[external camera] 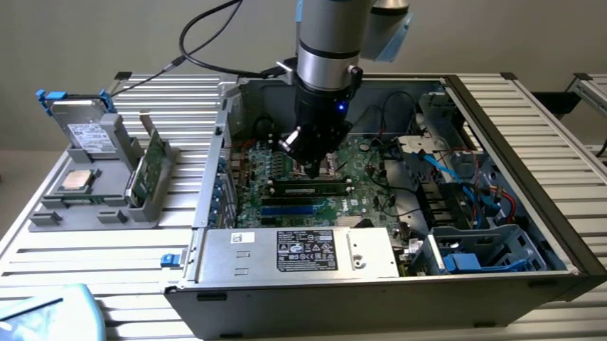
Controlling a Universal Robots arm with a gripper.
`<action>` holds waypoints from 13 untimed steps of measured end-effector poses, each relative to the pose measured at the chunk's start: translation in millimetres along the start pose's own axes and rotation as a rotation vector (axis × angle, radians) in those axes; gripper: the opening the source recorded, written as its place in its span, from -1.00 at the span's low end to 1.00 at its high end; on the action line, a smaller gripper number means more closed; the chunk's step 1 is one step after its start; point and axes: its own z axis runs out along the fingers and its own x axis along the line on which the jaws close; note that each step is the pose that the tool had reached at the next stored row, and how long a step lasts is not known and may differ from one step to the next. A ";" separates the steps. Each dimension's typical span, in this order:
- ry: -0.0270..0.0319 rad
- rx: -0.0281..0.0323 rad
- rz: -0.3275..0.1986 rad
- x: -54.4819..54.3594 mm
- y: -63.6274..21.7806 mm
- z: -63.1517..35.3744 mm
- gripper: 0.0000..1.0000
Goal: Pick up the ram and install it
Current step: 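Press down the ram until it locks into place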
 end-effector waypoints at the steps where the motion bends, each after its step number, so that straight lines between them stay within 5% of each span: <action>1: -0.0003 -0.0006 0.014 0.0 0.0 -0.1 -0.79; 13: -0.0054 -0.0076 0.170 0.0 0.0 -0.3 -0.79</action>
